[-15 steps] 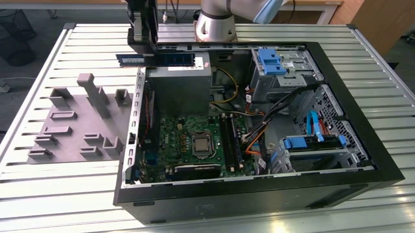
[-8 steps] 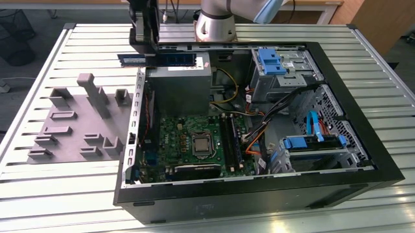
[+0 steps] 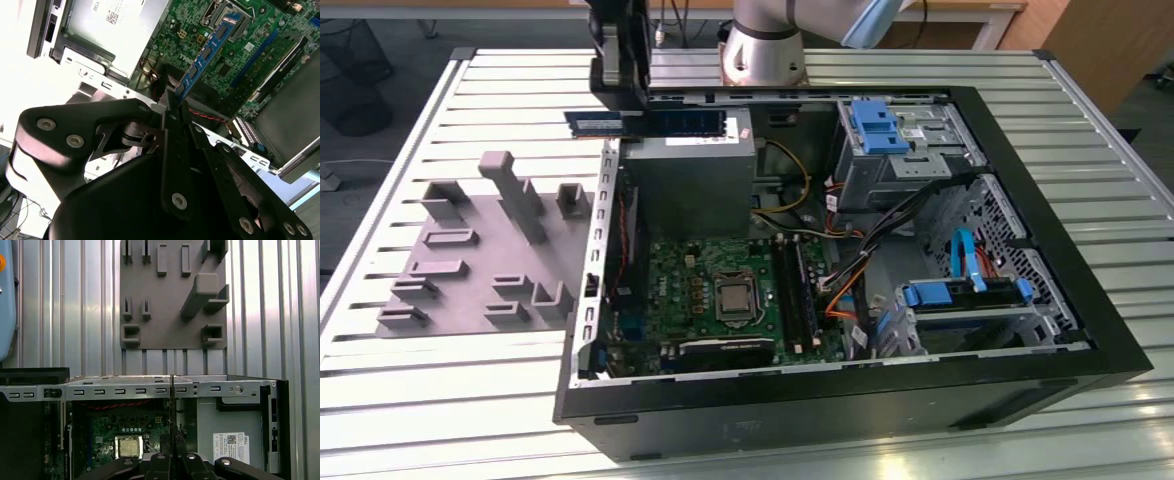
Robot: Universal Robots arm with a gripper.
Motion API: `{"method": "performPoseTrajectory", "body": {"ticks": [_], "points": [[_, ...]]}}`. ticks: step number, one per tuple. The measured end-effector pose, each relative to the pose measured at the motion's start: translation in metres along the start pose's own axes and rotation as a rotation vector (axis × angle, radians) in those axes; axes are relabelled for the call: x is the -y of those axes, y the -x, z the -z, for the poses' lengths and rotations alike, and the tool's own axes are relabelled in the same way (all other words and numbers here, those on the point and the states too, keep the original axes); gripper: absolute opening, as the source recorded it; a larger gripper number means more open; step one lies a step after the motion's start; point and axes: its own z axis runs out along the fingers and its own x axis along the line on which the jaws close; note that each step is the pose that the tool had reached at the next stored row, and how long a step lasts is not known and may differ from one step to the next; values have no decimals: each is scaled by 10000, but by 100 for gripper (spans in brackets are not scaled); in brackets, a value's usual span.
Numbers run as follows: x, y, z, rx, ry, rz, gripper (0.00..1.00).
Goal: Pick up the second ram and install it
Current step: 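Pick up the second ram and move it above second insertion slot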
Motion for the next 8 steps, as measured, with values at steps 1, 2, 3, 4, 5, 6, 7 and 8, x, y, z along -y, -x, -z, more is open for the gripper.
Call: {"method": "performPoseTrajectory", "body": {"ticks": [1,2,3,4,5,6,7,8], "points": [[2,0,0,0,0,0,14],[5,0,0,0,0,0,14],[7,0,0,0,0,0,14],[10,0,0,0,0,0,14],[12,1,0,0,0,0,14],[15,1,0,0,0,0,14],[17,1,0,0,0,0,14],[20,1,1,-1,0,0,14]]}}
